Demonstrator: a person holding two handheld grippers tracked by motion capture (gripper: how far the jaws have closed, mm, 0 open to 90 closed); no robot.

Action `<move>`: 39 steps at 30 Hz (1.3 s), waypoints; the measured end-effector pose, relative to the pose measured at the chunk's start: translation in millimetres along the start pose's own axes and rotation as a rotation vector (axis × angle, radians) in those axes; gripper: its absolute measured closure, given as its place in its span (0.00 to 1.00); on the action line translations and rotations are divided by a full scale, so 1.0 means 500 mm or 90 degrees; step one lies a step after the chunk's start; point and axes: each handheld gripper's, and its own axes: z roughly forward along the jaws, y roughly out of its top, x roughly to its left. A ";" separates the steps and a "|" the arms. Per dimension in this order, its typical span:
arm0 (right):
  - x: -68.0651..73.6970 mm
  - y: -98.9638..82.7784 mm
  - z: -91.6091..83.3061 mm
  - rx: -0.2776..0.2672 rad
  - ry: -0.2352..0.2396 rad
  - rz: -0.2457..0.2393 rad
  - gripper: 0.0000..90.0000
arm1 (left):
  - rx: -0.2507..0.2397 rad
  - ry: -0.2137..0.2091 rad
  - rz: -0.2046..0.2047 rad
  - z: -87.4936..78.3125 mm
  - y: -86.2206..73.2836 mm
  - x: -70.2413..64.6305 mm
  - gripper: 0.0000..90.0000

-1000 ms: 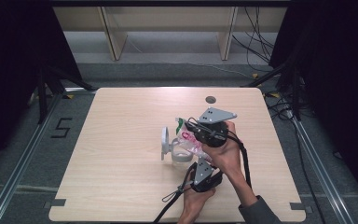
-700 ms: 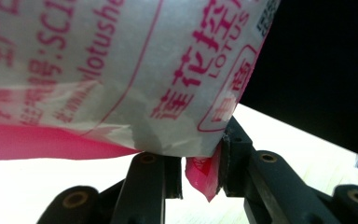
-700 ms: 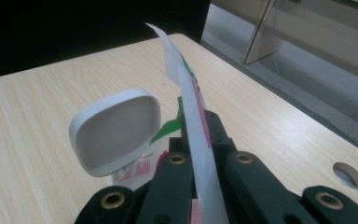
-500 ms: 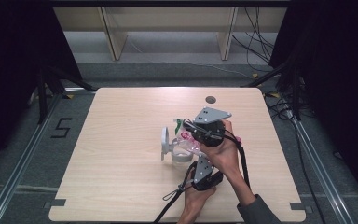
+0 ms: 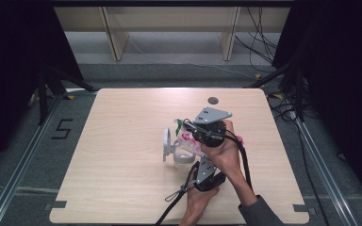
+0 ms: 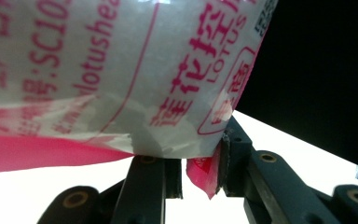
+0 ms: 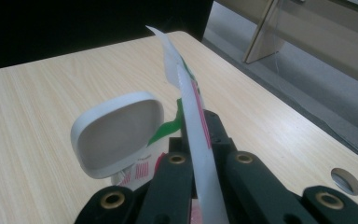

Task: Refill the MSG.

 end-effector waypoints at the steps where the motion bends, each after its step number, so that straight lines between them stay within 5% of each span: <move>1: -0.001 0.000 0.000 0.003 0.011 0.002 1.00 | 0.001 0.003 -0.001 -0.001 0.000 0.000 0.82; 21: 0.007 0.000 0.009 0.011 0.000 0.001 1.00 | -0.010 -0.005 -0.008 0.001 -0.005 0.000 0.82; 25: 0.010 0.005 0.009 0.004 -0.005 -0.027 1.00 | -0.002 -0.003 -0.011 -0.004 -0.001 0.000 0.82; 38: 0.020 0.009 0.009 0.011 0.000 -0.015 1.00 | -0.017 -0.003 -0.003 -0.003 0.002 -0.001 0.82; 39: 0.017 0.011 0.009 0.004 0.001 -0.032 1.00 | -0.011 0.000 -0.002 -0.005 0.003 -0.002 0.82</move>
